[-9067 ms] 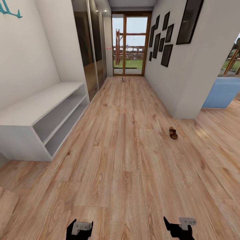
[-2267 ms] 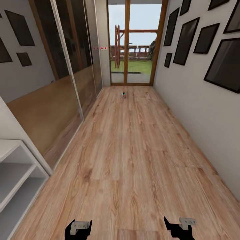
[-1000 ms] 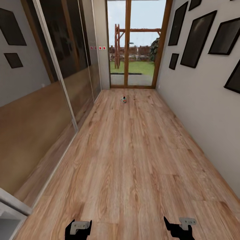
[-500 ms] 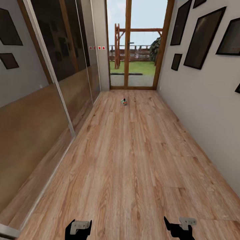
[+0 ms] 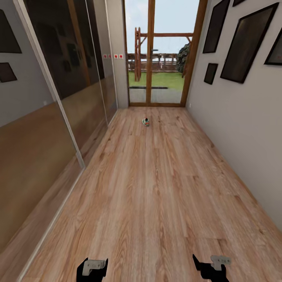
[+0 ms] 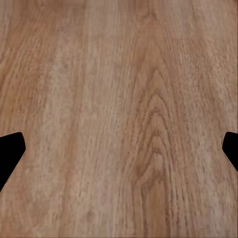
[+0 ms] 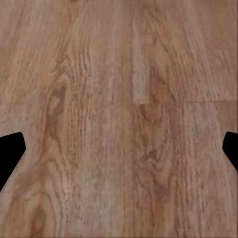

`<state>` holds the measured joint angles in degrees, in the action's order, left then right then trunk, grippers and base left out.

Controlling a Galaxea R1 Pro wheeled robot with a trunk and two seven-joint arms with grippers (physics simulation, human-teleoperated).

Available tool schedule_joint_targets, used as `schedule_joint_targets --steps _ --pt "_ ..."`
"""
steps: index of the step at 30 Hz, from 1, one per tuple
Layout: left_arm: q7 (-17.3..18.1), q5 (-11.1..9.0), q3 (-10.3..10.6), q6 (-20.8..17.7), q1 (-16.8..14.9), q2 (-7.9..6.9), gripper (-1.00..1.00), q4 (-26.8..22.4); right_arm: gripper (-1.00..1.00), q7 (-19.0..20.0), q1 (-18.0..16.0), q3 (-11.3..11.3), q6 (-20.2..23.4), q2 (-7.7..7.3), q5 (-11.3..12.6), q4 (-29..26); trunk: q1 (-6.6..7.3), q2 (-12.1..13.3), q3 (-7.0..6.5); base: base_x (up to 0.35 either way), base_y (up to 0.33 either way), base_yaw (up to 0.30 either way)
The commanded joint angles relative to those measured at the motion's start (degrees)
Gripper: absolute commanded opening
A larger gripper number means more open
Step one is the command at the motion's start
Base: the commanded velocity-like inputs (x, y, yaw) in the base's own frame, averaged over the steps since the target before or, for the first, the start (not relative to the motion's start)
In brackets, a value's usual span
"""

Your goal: Pick up the two gym shoes and the two sandals from the corridor floor and place them onto the hallstand (shoe rack) in the corridor, making sure they are on the rack and not on the floor. Arrange them so the two gym shoes are next to each other and the two sandals are next to each other.

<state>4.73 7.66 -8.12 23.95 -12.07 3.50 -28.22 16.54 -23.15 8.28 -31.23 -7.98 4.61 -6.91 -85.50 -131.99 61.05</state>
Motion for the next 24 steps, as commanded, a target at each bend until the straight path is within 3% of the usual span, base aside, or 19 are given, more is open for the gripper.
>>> schedule_joint_targets --steps 1,24 --pt "0.37 0.51 -0.49 0.19 -0.04 0.06 1.00 0.01 1.00 0.60 -0.04 0.26 -0.06 -0.01 0.48 0.06 -0.03 -0.02 0.05 0.343 0.000 0.000" --pt "0.37 0.51 -0.49 0.22 -0.05 0.06 1.00 -0.08 1.00 0.60 -0.03 0.26 -0.06 -0.02 0.48 0.06 -0.03 -0.02 0.05 0.343 0.000 0.000"
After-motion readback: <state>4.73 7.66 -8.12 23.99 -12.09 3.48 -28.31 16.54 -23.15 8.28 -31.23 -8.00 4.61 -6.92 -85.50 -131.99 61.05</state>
